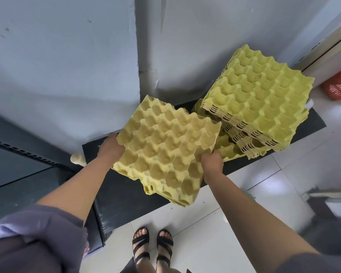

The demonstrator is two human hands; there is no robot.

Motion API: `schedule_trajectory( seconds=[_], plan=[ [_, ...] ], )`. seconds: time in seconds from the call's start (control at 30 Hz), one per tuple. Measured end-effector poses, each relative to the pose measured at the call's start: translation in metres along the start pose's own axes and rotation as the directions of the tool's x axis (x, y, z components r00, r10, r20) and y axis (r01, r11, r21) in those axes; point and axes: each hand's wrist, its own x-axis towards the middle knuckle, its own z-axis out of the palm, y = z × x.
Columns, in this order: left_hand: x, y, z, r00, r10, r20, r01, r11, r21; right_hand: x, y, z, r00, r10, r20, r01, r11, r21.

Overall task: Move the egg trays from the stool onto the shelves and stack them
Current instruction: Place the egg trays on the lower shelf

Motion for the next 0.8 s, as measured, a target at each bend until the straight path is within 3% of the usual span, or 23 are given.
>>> schedule_trajectory(
  seconds=[0.17, 0.47, 0.6, 0.8],
  plan=[
    [-0.003, 0.003, -0.008, 1.000, -0.007, 0.029, 0.008, 0.999, -0.036, -0.009, -0.009, -0.007, 0.976, 0.145, 0.161, -0.181, 0.954, 0.240],
    [-0.024, 0.023, -0.039, 1.000, -0.015, -0.025, 0.011, 0.992, -0.126, -0.040, -0.032, -0.034, 0.960, 0.025, 0.279, -0.146, 0.894, 0.423],
    [-0.037, 0.030, -0.059, 0.997, -0.070, 0.029, 0.075, 0.965, -0.251, -0.052, -0.039, -0.047, 0.954, 0.022, 0.298, -0.153, 0.893, 0.423],
    [-0.063, 0.034, -0.077, 0.984, -0.016, 0.176, 0.067, 0.956, -0.286, -0.070, -0.050, -0.077, 0.954, -0.011, 0.299, -0.102, 0.927, 0.362]
  ],
)
